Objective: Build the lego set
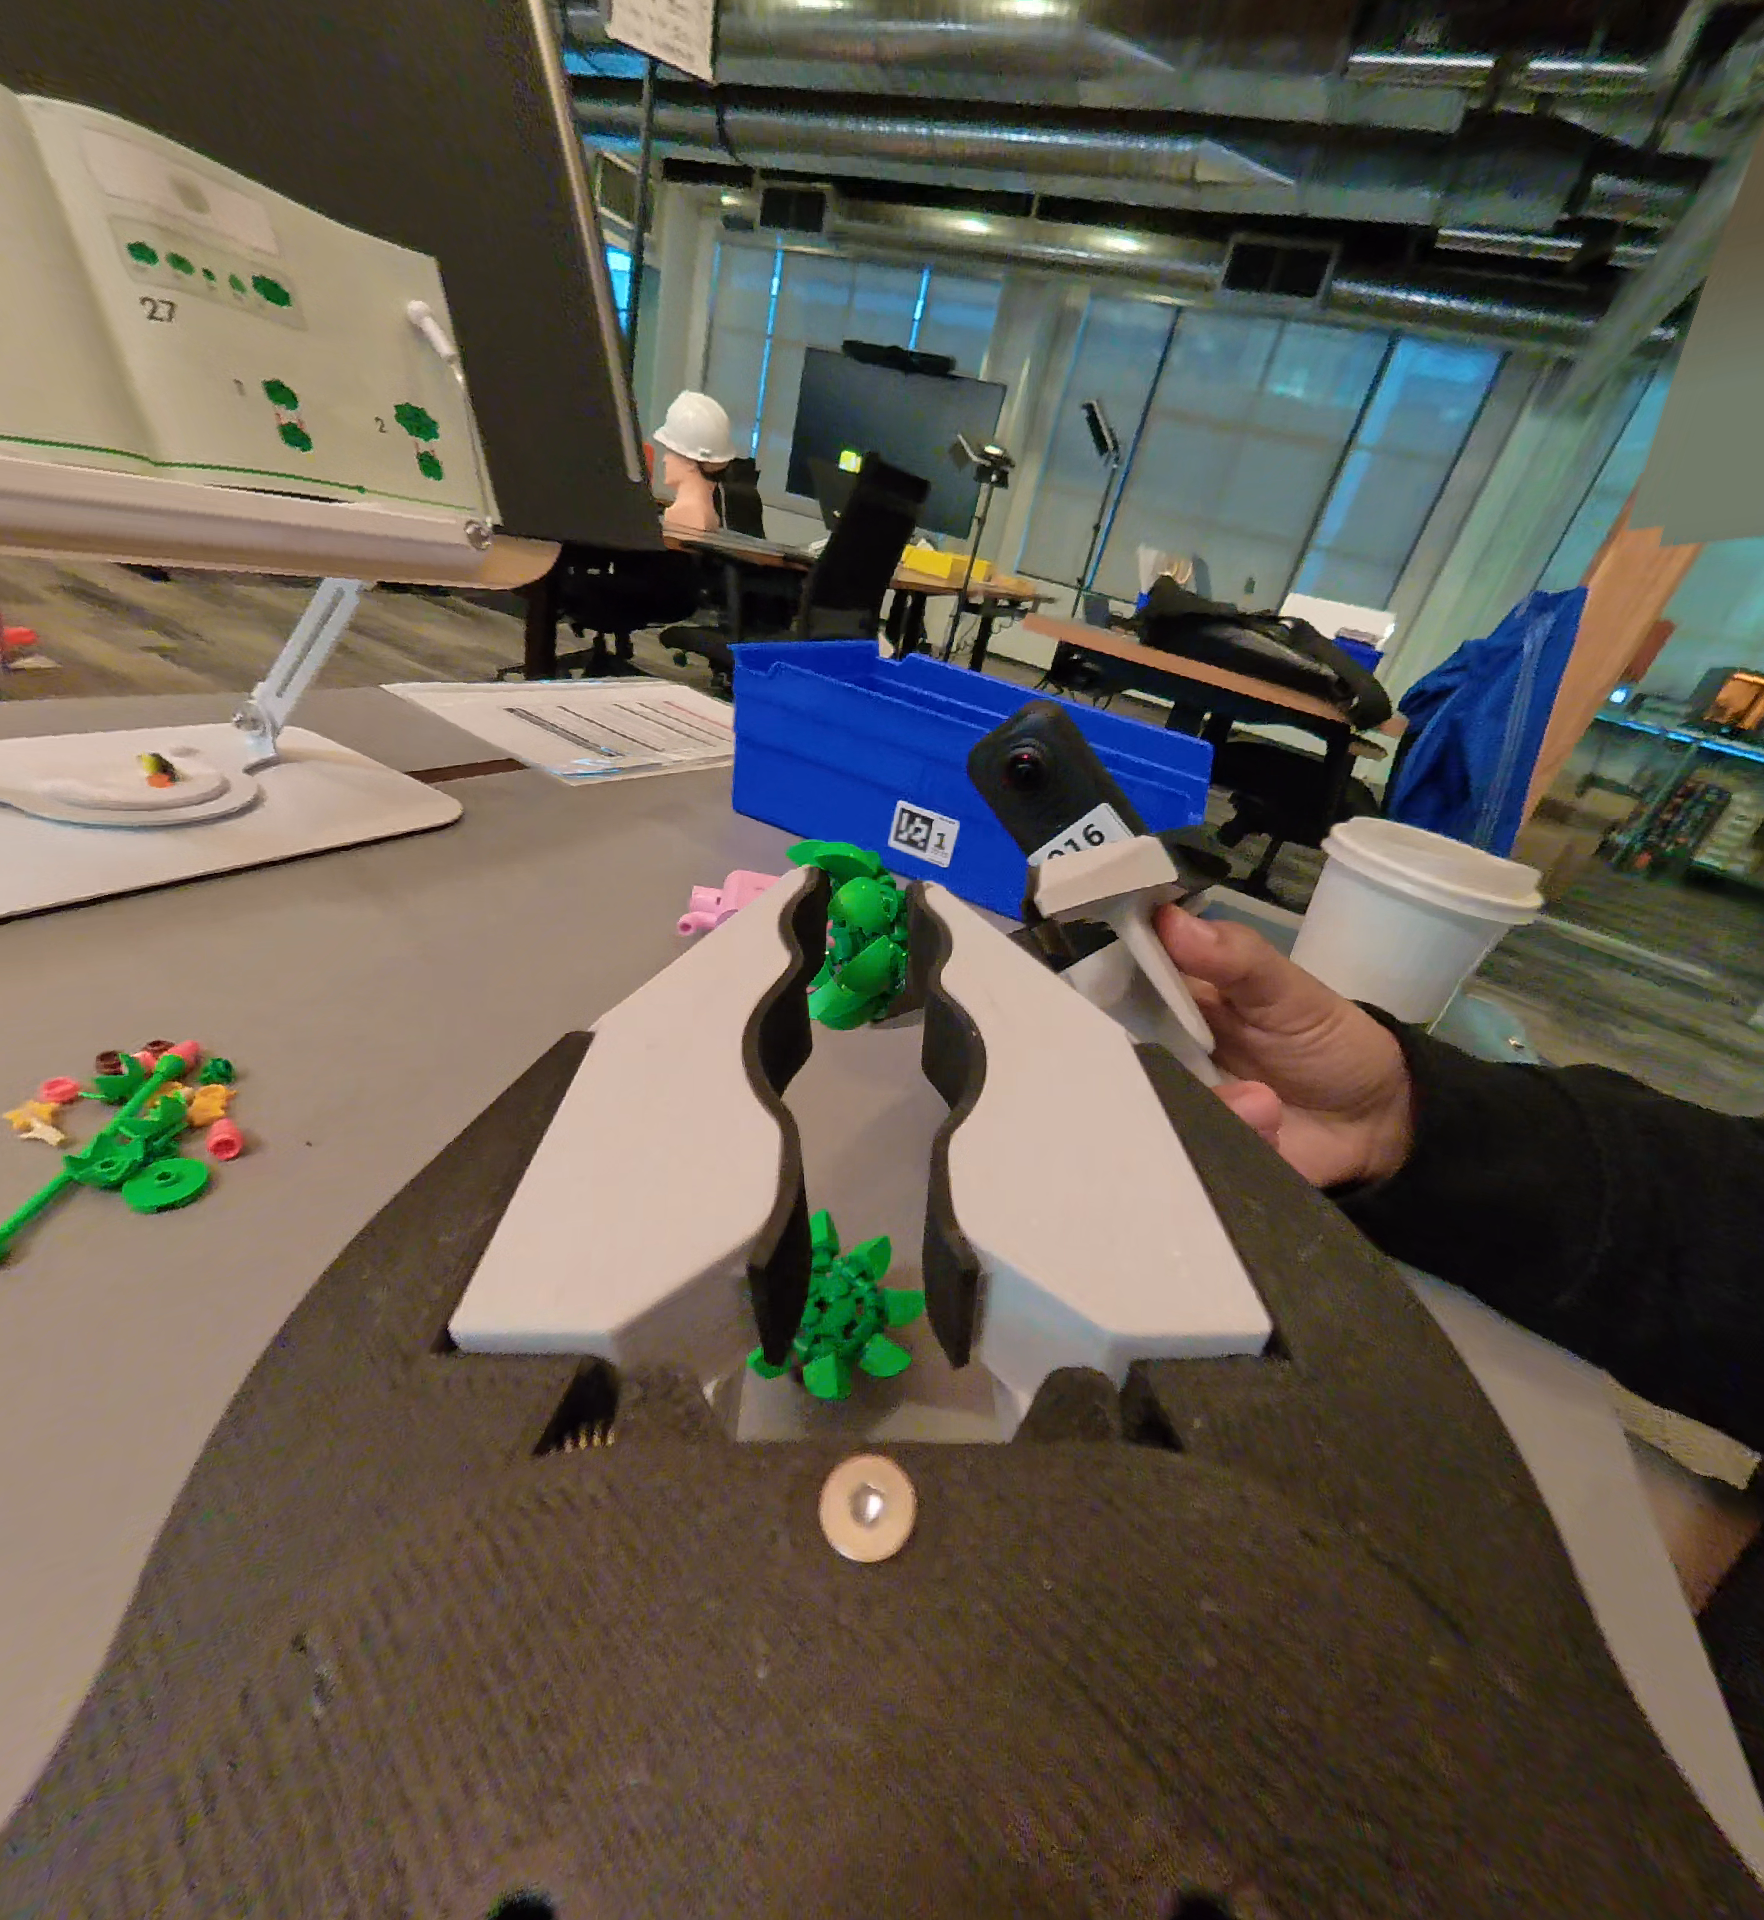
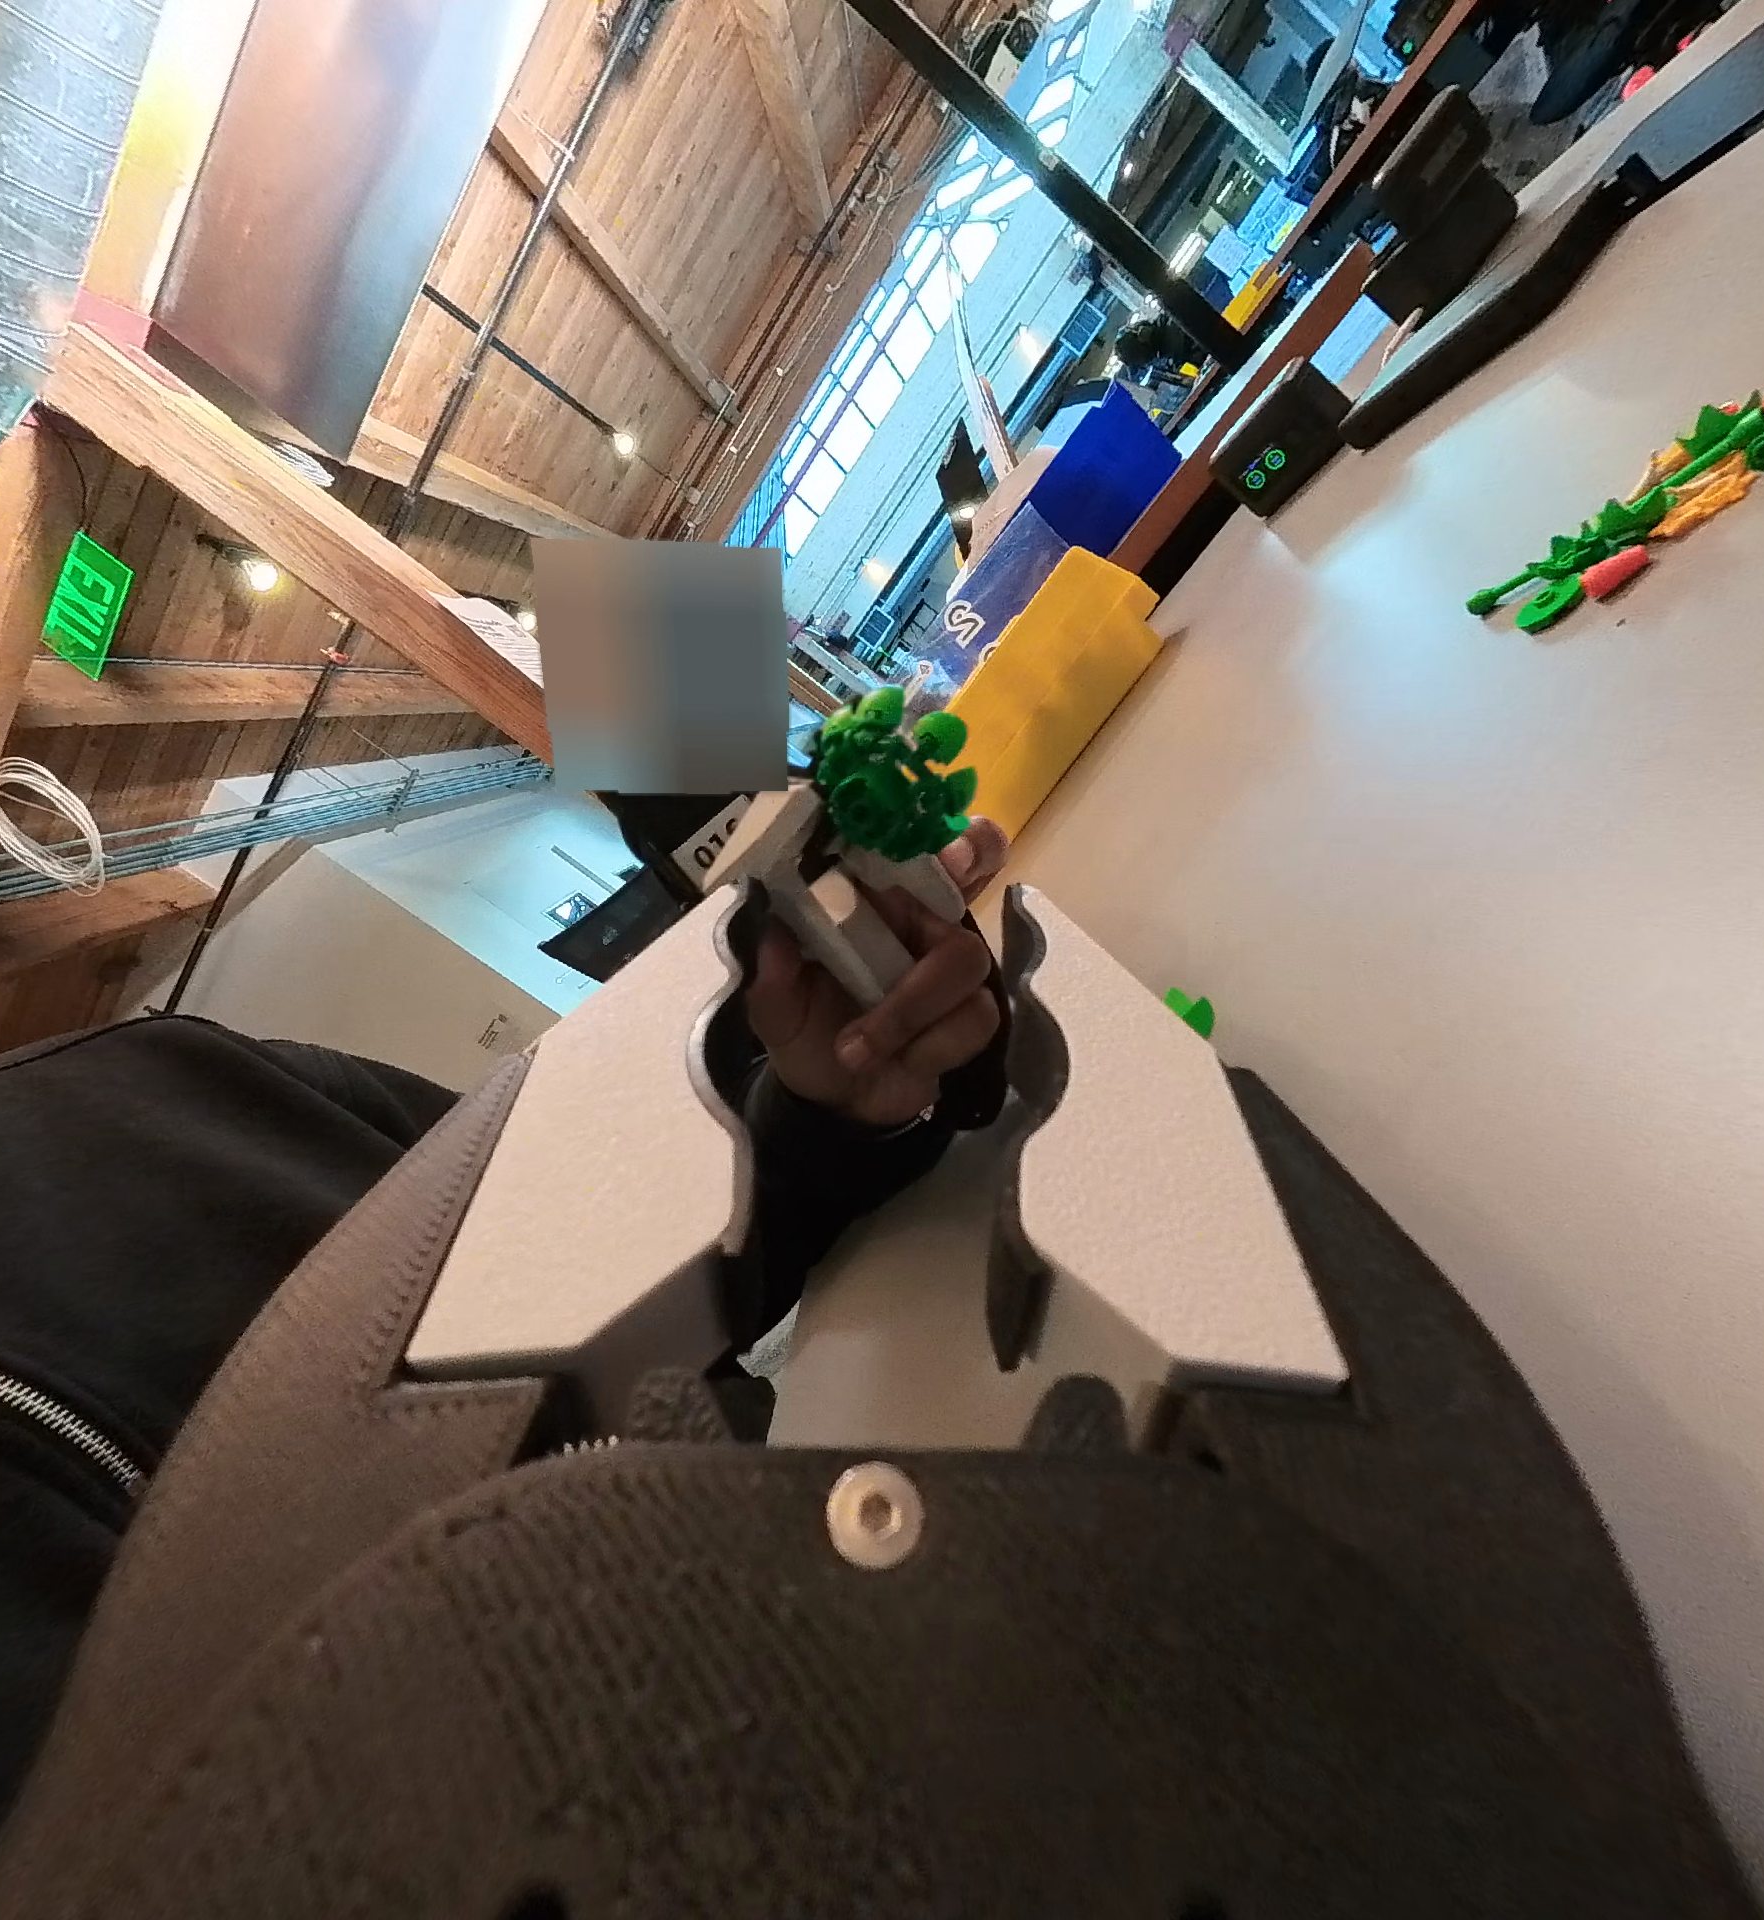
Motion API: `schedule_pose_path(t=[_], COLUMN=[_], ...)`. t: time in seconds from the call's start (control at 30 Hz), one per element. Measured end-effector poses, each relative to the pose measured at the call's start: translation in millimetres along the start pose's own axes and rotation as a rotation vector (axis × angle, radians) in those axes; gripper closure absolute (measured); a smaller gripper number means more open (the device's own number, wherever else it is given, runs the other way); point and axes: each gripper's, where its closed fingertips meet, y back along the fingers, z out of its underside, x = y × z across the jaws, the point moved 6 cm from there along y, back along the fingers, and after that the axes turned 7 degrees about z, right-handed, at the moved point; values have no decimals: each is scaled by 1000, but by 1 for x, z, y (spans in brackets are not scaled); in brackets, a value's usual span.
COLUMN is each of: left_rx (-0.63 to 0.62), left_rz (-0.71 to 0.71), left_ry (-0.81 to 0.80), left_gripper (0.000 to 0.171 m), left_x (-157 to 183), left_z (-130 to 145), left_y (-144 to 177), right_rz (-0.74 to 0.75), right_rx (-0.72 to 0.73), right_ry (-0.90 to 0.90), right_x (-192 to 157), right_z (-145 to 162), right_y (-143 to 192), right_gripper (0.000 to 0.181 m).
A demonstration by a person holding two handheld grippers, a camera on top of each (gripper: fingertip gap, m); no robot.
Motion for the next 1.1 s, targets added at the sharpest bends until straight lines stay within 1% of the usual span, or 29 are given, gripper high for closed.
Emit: schedule_pose_path(t=[0.27,0.47,0.6,0.7,0.77,0.83,0.97,1.1], left_rx=[-53,-102,-125,-149,-199,-274,-435,-614], left_rz=[-19,-25,-7,10,15,23,47,107], left_ry=[-90,-157,-170,-185,-242,-344,-526,-606], left_gripper=[159,159,159,159,159,159,159,159], left_x=[3,7,10,14,20,30,50,66], left_z=[3,9,12,15,19,25,45,70], left_y=[-2,-5,-7,-10,-13,-19,-32,-39], right_rz=[2,48,72,75,82,95,122,133], right_rx=[9,44,58,101,138,156,205,193], right_ry=[-3,30,55,42,29,17,19,24], right_x=[0,3,4,6,8,12,16,16], right_z=[-1,-7,-10,-16,-21,-26,-34,-33], right_y=[1,8,11,18,25,33,45,44], right_gripper=[135,136,136,137,139,141,143,145])
